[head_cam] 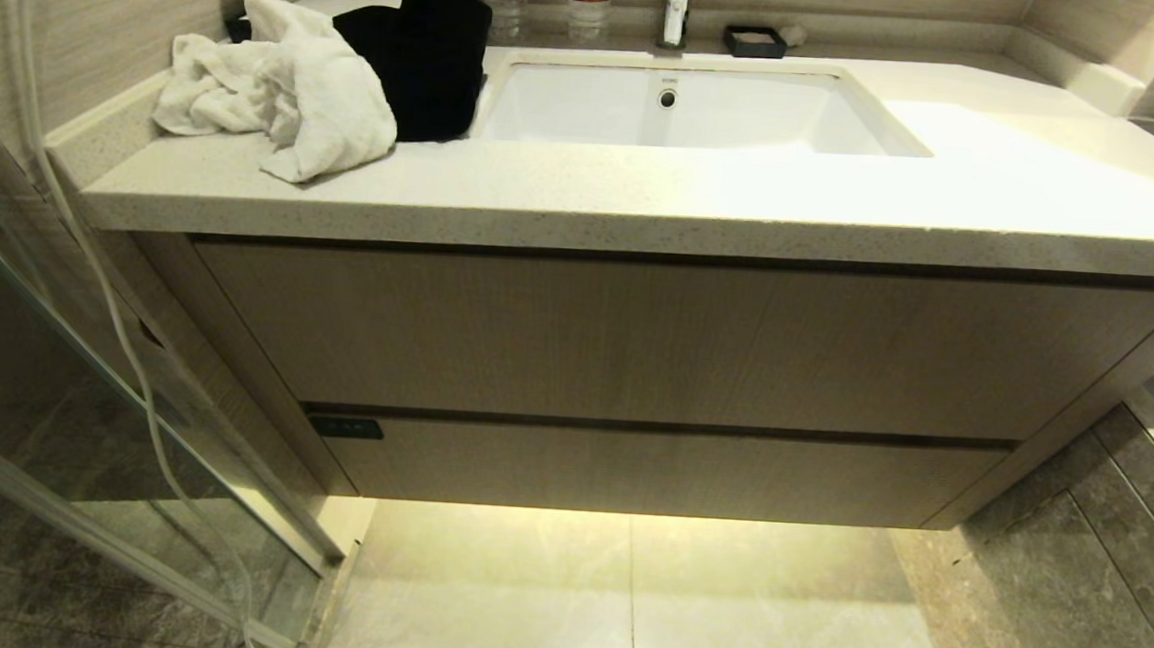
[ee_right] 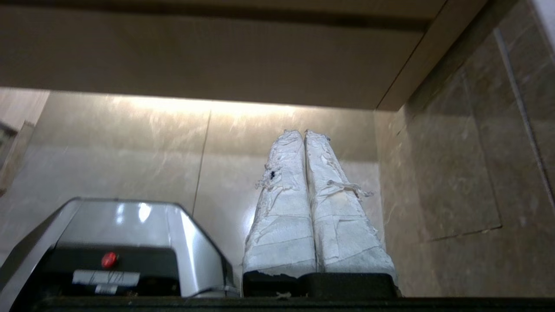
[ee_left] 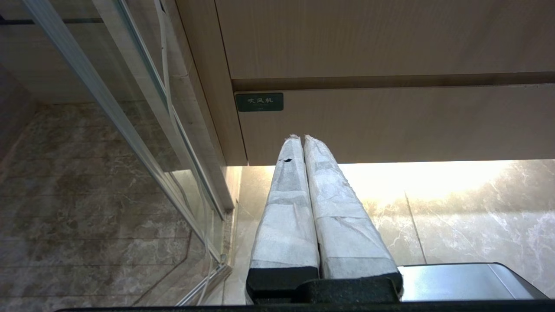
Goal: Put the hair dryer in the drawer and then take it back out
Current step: Pull open the drawer
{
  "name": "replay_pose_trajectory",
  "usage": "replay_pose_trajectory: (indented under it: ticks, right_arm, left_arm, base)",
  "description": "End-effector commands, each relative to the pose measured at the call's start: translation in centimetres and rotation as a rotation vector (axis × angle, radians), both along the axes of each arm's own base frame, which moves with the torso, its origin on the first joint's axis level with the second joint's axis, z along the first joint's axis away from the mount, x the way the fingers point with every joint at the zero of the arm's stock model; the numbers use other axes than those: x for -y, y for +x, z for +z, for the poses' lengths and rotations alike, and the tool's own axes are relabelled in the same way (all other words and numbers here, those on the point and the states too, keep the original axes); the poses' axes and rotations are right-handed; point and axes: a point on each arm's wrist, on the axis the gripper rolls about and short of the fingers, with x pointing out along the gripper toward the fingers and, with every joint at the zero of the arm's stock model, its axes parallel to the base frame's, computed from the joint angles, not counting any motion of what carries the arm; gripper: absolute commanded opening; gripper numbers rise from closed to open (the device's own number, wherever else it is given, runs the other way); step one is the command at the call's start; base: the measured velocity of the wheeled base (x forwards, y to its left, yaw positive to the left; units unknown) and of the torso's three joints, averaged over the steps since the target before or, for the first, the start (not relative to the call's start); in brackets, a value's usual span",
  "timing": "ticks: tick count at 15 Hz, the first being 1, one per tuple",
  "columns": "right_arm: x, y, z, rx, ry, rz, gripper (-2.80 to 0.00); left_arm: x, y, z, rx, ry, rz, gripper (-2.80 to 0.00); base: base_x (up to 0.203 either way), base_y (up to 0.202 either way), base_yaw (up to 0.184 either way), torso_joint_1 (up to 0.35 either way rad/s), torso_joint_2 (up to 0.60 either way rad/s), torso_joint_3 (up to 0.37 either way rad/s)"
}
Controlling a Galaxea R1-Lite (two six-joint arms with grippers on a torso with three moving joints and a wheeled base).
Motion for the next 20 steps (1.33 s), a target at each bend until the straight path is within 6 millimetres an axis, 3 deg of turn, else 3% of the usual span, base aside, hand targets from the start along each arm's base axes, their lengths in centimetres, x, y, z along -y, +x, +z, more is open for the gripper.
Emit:
replay_pose_trajectory:
  ticks: [1,5,20]
  right_arm:
    - [0.01,-0.7,-0.42,0.098,-0.003,-0.002,-2.8]
    - [0.01,-1.43,-0.64,0.196,-0.005,-0.003,-2.8]
    - [0.01,-1.33,-0.58,0.21,0.001,-0.001,-2.8]
  left_arm:
    - [0.0,-0.01,0.0,0.002,-0.002,0.0,-2.8]
    - [0.0,-0.01,0.0,0.002,0.0,0.0,-2.8]
    - [0.0,-0.01,0.0,0.002,-0.002,0.0,-2.8]
  base:
    - [0.0,0.0,0.0,0.0,0.0,0.0]
    - [0.0,0.0,0.0,0.0,0.0,0.0]
    - [0.0,0.0,0.0,0.0,0.0,0.0]
